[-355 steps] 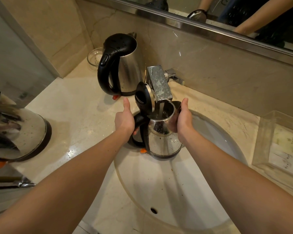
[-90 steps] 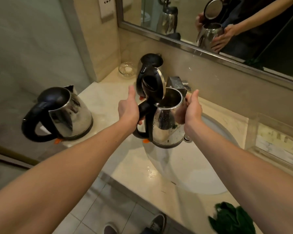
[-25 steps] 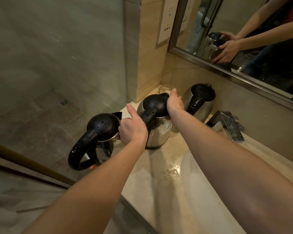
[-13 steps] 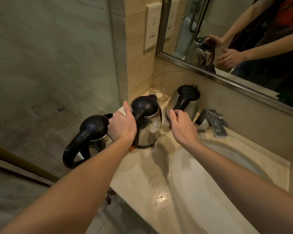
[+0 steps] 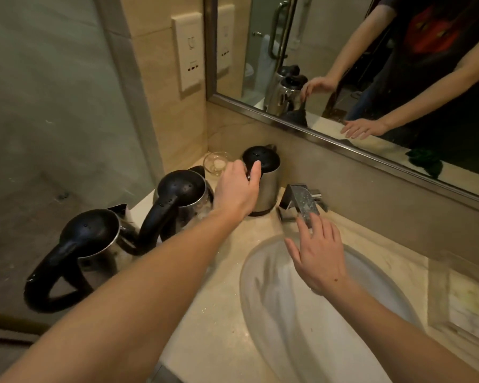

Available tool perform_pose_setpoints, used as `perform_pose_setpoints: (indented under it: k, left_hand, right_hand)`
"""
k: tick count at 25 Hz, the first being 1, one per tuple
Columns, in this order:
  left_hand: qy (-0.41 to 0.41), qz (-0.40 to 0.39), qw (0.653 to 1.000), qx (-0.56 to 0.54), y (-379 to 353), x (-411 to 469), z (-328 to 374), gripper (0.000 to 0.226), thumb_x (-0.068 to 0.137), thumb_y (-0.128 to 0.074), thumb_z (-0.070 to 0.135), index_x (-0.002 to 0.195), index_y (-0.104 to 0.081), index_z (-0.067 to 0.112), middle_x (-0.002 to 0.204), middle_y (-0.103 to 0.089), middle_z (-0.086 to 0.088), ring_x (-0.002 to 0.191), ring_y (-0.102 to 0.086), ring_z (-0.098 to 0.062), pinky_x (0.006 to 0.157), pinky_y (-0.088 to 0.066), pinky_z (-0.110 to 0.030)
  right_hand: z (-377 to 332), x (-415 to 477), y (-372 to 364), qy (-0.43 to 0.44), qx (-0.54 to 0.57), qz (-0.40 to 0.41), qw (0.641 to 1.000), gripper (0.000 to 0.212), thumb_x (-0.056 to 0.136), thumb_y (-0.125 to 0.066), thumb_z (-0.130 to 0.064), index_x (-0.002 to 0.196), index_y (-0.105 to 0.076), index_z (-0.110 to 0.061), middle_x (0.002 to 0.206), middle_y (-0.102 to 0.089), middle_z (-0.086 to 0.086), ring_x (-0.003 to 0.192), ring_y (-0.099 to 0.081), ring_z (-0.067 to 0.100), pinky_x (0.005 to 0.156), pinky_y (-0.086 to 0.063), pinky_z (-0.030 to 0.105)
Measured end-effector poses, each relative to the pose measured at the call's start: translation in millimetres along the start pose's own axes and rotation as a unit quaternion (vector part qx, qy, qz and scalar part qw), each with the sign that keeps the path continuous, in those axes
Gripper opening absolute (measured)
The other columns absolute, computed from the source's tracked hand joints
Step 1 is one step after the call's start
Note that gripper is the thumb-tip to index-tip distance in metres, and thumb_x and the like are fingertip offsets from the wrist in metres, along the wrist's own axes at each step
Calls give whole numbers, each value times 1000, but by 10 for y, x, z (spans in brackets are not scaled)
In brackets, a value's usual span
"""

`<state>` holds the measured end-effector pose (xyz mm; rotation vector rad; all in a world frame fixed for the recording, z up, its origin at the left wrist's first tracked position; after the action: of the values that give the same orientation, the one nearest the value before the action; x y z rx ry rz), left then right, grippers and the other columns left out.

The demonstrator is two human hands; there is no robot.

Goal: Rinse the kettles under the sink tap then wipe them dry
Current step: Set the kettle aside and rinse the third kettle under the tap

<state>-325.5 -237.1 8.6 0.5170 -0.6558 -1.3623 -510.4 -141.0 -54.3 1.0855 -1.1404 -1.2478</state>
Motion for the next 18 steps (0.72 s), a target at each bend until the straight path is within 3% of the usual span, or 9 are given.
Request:
perform_pose_setpoints:
  k: [3, 5, 9, 11, 14, 16, 18]
  left_hand:
    - [118, 5, 991, -63, -306, 126, 26, 62, 105, -30, 56, 136, -48, 6, 134, -56, -17, 122, -54, -33, 104, -45, -45]
    - [210, 3, 973, -98, -435, 197, -27, 72, 104, -26, 60, 146, -43, 4, 143, -53, -19, 130, -52, -35, 104, -42, -44]
    - [295, 27, 943, -149, -569, 269, -180, 83, 98, -20, 72, 113, -67, 5, 111, -65, -9, 107, -64, -33, 95, -49, -40]
    - [304, 36, 932, -191, -593, 302, -236, 94, 86, -18, 85, 100, -69, 7, 104, -71, -12, 96, -69, -34, 94, -54, -48]
    - [292, 34, 927, -234, -674, 333, -329, 113, 60, -16, 96, 100, -71, 6, 101, -73, -17, 95, -70, -38, 92, -56, -53]
    - [281, 41, 926, -248, -634, 278, -308, 109, 60, -20, 95, 96, -70, 6, 99, -73, -17, 94, -71, -38, 90, -57, -54]
    - [258, 33, 934, -244, -559, 179, -250, 93, 74, -28, 90, 87, -69, 7, 93, -73, -16, 90, -71, -37, 88, -58, -54]
  right_hand:
    - [162, 21, -13, 2, 13, 18, 1000, 77, 100, -9, -58, 134, -58, -10, 137, -55, 25, 127, -50, 42, 106, -39, 54]
    - [299, 27, -24, 8, 8, 44, 999, 72, 100, -16, -56, 135, -57, -8, 138, -53, 27, 128, -48, 43, 108, -34, 54]
    - [531, 53, -53, 20, -8, 85, 996, 67, 97, -27, -53, 139, -52, -7, 143, -48, 27, 132, -41, 43, 110, -23, 50]
    - [593, 64, -75, 17, -4, 98, 995, 68, 98, -24, -53, 137, -53, -6, 141, -49, 28, 130, -42, 43, 108, -25, 50]
    - [641, 64, -87, 13, 4, 120, 993, 69, 99, -22, -53, 134, -55, -4, 137, -51, 30, 126, -44, 45, 106, -26, 51]
    - [640, 51, -98, 12, 0, 125, 992, 66, 98, -27, -51, 133, -56, -2, 136, -51, 31, 124, -46, 46, 105, -28, 52]
    - [629, 17, -111, 4, 1, 115, 993, 66, 97, -28, -50, 134, -55, -2, 136, -51, 31, 124, -47, 47, 104, -30, 52]
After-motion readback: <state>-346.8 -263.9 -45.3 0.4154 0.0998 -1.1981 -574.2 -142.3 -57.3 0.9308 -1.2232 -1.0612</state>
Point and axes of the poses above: each hand's wrist, its own x-axis towards the middle knuckle, its own y-axis out of the back of the hand, z = x × y, the point moved 3 cm from there along x, towards the middle knuckle
